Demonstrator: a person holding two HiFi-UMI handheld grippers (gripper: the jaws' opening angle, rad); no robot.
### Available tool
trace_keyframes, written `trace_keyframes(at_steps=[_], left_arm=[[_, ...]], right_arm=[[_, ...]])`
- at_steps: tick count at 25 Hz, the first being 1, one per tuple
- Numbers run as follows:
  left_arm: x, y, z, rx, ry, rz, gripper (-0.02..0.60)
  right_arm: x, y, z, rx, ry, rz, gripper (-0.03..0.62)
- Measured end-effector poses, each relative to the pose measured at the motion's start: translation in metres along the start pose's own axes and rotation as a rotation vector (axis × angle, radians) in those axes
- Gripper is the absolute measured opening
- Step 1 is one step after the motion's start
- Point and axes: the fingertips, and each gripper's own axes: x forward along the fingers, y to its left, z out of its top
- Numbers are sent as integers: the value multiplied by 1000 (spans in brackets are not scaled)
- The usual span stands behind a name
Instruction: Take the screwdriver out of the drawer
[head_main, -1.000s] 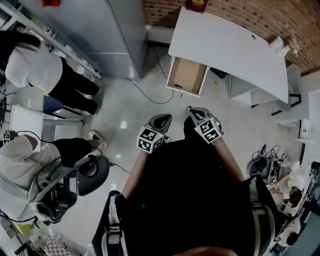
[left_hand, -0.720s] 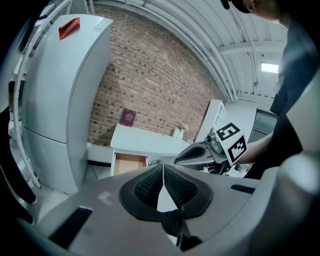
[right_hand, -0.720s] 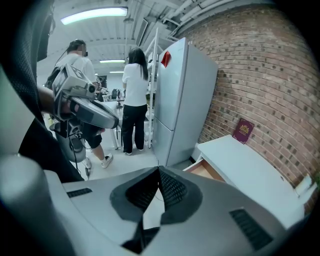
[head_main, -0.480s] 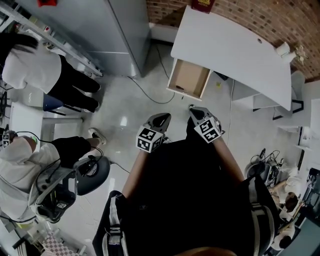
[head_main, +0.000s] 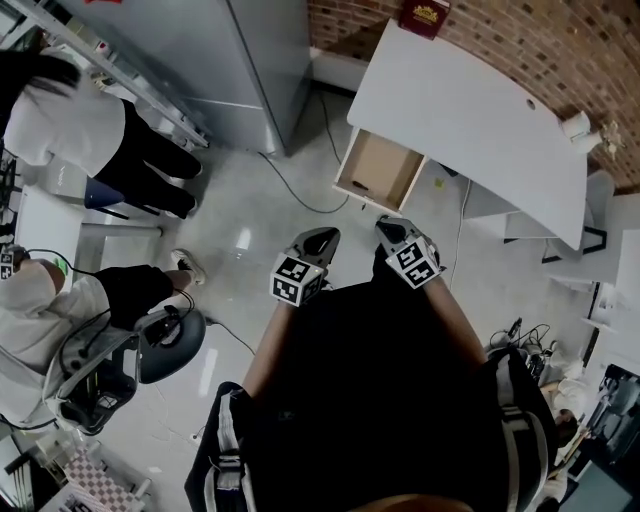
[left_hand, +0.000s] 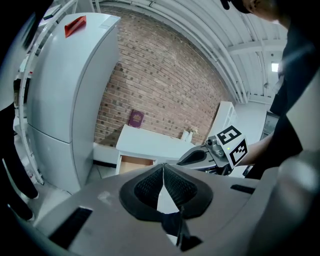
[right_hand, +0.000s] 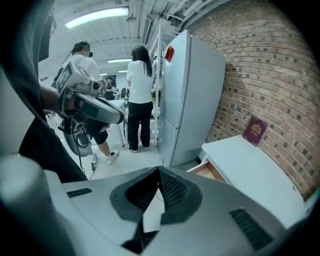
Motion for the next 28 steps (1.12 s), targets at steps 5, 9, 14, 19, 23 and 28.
trace_keyframes(at_steps=[5, 9, 14, 19, 23, 28], left_arm=[[13, 2, 5, -18, -5, 31, 18], [26, 6, 8, -36, -10, 61, 18], [31, 13, 16, -59, -5, 103, 18], [40, 18, 13, -88, 3, 144, 18], [52, 18, 12, -105, 8, 170, 18], [65, 13, 13, -128, 18, 212, 18]], right_arm=[[3, -18, -5, -8, 12, 27, 57], [9, -31, -8, -23, 13, 66, 55], [20, -40, -5, -40, 18, 124, 57], [28, -55, -5, -63, 21, 164, 56], [31, -70, -10, -63, 20, 188, 56], [33, -87, -22, -53, 21, 220, 56]])
